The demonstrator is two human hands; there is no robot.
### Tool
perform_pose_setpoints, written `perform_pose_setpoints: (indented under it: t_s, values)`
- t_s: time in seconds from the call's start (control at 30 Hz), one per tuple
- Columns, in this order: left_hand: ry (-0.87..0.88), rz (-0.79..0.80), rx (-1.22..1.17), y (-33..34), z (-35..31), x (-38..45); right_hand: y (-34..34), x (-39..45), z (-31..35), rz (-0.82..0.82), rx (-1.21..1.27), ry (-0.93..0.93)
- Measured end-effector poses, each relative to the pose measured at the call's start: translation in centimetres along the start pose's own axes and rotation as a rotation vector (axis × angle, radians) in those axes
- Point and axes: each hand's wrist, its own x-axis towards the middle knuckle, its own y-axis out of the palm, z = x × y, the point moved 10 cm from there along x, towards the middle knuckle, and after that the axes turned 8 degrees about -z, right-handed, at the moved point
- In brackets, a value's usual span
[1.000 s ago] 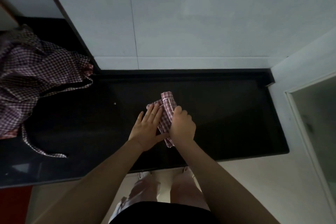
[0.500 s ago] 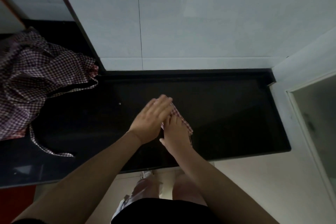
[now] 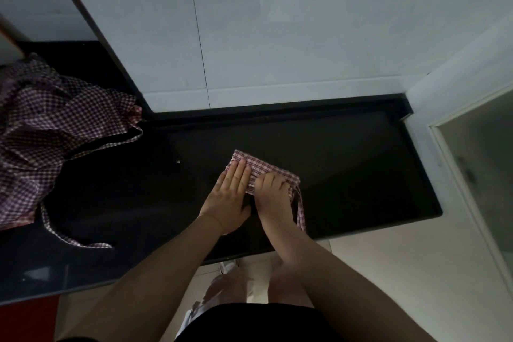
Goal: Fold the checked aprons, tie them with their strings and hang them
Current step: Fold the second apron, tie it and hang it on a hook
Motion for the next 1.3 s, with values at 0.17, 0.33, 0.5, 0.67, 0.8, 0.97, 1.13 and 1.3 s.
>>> perform_pose_setpoints:
  t_s: [0.17,0.33,0.5,0.67,0.8,0.97,1.13,1.3]
  values:
    - [-0.041,0.004,0.046,-0.4,-0.2,0.3,-1.4,0.6,-1.3,-0.060,0.144,-0.101]
    - [0.007,-0.054,0.190,-4.1,-1.4,1.6,-4.3,1.6,-3.9,-0.070,0.388,-0.080]
    - [0.047,-0.154,-0.020,-10.2,-2.3,2.2,-7.9,2.3,-7.2,0.065,0.575,-0.084]
    - [0.100,-0.249,-0.187,-22.2,-3.6,4.5,-18.0,4.1,-13.5,0.042,0.847,-0.041]
    - [0.114,-0.318,-0.352,-32.2,-4.1,4.5,-28.2,3.2,-19.3,-0.124,1.088,-0.033]
    - [0.176,-0.283,-0.661,-39.4,-5.2,3.8,-34.3,1.5,-23.4,-0.206,1.310,0.009]
    - [0.136,-0.225,-0.701,-42.5,-7.2,4.2,-38.6,0.7,-24.8,-0.408,1.224,0.015]
    - [0.098,-0.666,-0.622,-46.7,-7.0,2.5,-40.0,-0.1,-26.2,-0.430,1.334,0.127]
